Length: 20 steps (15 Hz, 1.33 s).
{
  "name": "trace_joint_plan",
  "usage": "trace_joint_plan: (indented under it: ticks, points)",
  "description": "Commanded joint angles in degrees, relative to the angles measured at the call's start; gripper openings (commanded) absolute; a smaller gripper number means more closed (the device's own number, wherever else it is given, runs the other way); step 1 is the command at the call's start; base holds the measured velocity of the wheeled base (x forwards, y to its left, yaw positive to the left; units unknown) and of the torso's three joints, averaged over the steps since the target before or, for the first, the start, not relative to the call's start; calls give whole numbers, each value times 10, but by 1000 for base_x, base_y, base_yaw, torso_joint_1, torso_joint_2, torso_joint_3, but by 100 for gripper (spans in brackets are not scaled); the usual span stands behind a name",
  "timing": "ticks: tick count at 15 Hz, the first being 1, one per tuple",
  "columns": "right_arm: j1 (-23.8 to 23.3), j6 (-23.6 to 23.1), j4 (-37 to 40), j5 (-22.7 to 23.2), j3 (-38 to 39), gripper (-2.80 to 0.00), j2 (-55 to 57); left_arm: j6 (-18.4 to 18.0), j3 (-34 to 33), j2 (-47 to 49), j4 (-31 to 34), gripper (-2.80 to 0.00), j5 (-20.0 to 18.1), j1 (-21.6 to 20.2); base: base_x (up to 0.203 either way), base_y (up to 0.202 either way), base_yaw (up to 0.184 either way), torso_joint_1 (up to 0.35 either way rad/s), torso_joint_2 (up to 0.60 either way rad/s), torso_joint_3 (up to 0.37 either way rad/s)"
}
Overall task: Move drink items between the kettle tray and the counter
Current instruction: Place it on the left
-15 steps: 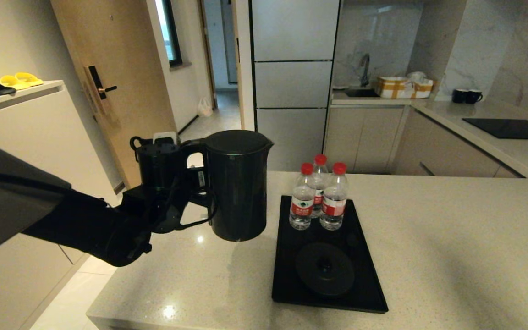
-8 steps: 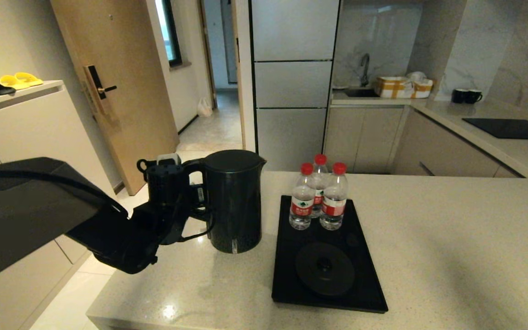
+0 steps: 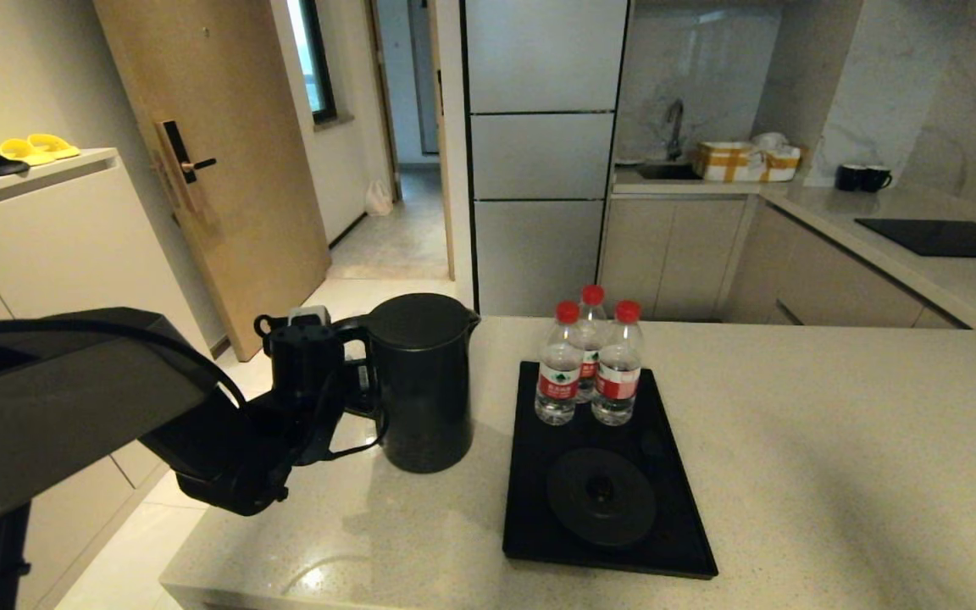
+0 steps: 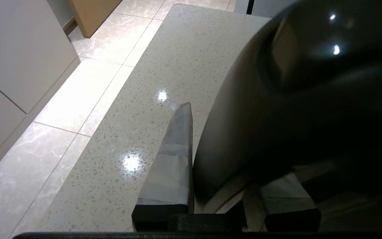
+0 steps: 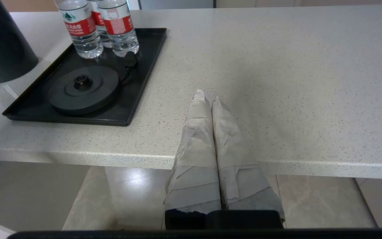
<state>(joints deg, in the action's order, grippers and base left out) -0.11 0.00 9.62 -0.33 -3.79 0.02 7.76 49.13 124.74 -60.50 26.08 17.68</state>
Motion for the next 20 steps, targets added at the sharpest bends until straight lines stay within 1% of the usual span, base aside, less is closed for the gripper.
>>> trace_joint_plan:
  ticks: [1, 2, 3, 4, 5, 6, 10, 16, 17, 20]
  points:
    - [0, 0, 0, 0, 0, -280, 0, -17, -40, 15, -39, -280, -5, -5, 0, 0, 0, 0, 0, 0]
    - [0, 0, 0, 0, 0, -280, 0, -28, -54, 22, -64, -280, -8, -6, 0, 0, 0, 0, 0, 0]
    - [0, 0, 0, 0, 0, -280, 0, -28, -55, 22, -64, -280, -8, -6, 0, 0, 0, 0, 0, 0]
    - [0, 0, 0, 0, 0, -280, 0, -28, -55, 22, -64, -250, -8, -6, 0, 0, 0, 0, 0, 0]
    - [0, 0, 0, 0, 0, -280, 0, -30, -55, 22, -65, 0, -8, -6, 0, 0, 0, 0, 0, 0]
    - [0, 0, 0, 0, 0, -280, 0, -50, -64, 27, -89, 0, -11, -7, 0, 0, 0, 0, 0, 0]
    - [0, 0, 1, 0, 0, -280, 0, -51, -64, 27, -93, 0, -12, -7, 0, 0, 0, 0, 0, 0]
    - [0, 0, 0, 0, 0, -280, 0, -51, -81, -2, -95, 0, -14, -6, 0, 0, 0, 0, 0, 0]
    - [0, 0, 0, 0, 0, -280, 0, -51, -86, -6, -95, 0, -15, -6, 0, 0, 0, 0, 0, 0]
    - [0, 0, 0, 0, 0, -280, 0, -51, -132, -55, -97, 0, -20, -4, 0, 0, 0, 0, 0, 0]
